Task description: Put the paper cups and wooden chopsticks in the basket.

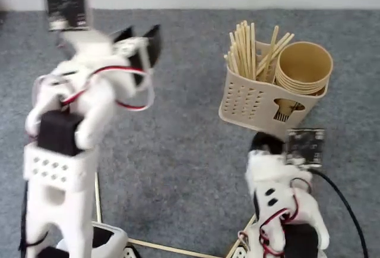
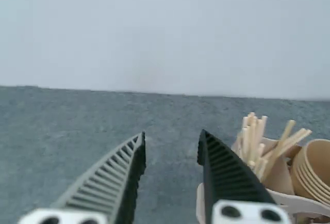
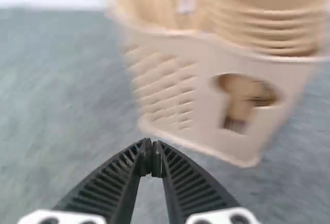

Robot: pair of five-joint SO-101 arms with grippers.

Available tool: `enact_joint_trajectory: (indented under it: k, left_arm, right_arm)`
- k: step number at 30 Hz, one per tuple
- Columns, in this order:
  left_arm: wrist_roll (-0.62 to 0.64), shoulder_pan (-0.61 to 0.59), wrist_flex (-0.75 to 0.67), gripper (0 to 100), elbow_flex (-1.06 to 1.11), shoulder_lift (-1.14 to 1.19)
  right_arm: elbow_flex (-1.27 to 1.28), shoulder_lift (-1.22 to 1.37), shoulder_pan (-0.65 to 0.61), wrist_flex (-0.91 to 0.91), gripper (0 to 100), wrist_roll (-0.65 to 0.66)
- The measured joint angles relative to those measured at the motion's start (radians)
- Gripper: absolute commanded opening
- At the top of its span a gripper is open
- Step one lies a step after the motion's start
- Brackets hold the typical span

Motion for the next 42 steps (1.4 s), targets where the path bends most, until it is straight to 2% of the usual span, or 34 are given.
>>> enact_joint_trajectory:
  k: [3,7,14,20,29,36,42]
  left_arm:
    - [0.000,-0.097,0.058,17,0.000,-0.029]
    - [0.000,-0.201,0.114,17,0.000,-0.041]
    - [0.000,-0.302,0.130,17,0.000,-0.041]
    - [0.000,-0.365,0.132,17,0.005,-0.041]
    - [0.000,-0.615,0.094,17,0.072,-0.041]
    - [0.000,-0.790,-0.037,17,0.187,-0.041]
    - [0.005,-0.882,-0.091,17,0.244,-0.041]
  right_arm:
    - [-0.002,0.000,-0.106,0.025,0.9,0.046]
    - [-0.002,0.000,-0.180,0.046,0.9,0.146]
    - [-0.029,0.169,-0.313,0.138,0.9,0.253]
    - [-0.117,0.405,-0.440,0.169,0.9,0.255]
    - [-0.118,0.651,-0.749,0.170,1.3,0.249]
    - [-0.118,0.818,-0.982,0.130,20.4,0.132]
    - [-0.118,1.005,-1.166,0.060,20.7,0.041]
